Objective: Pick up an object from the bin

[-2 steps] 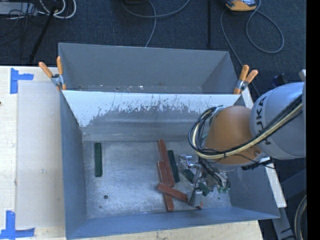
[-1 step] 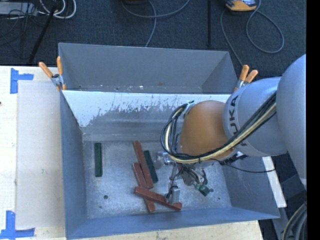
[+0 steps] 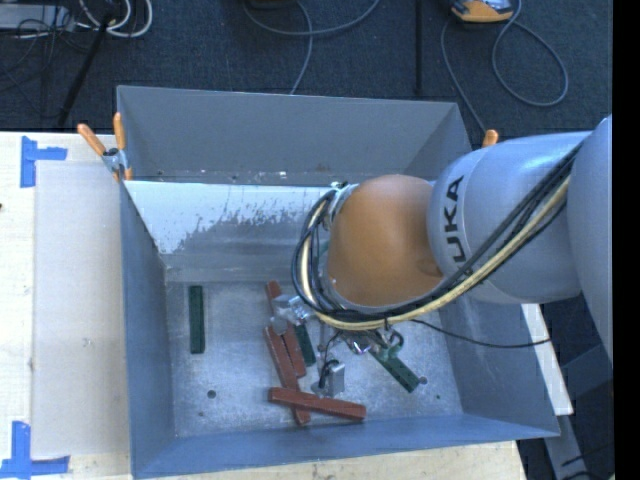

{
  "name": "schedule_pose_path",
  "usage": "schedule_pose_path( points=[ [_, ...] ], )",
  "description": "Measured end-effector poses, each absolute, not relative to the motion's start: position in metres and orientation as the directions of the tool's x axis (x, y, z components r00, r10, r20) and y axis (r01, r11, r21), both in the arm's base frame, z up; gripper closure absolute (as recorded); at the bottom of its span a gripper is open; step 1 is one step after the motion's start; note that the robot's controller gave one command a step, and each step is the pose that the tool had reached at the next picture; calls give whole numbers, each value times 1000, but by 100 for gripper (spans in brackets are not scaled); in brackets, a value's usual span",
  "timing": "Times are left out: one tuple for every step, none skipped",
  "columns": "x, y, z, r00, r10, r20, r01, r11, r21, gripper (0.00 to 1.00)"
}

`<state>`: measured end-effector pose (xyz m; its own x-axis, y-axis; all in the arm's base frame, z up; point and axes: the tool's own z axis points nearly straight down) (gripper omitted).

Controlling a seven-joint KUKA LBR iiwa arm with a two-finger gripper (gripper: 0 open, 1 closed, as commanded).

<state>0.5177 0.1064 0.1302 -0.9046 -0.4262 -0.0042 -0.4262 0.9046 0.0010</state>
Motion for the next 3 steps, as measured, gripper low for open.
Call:
schedule_pose_path(
  points=[
    [609, 92, 120, -897, -441, -7, -441, 897, -2, 0],
    [597, 133, 69, -640, -769, 1, -769, 640, 1, 0],
    [601, 31, 78, -652, -759, 1, -759, 652, -2, 0]
  ],
)
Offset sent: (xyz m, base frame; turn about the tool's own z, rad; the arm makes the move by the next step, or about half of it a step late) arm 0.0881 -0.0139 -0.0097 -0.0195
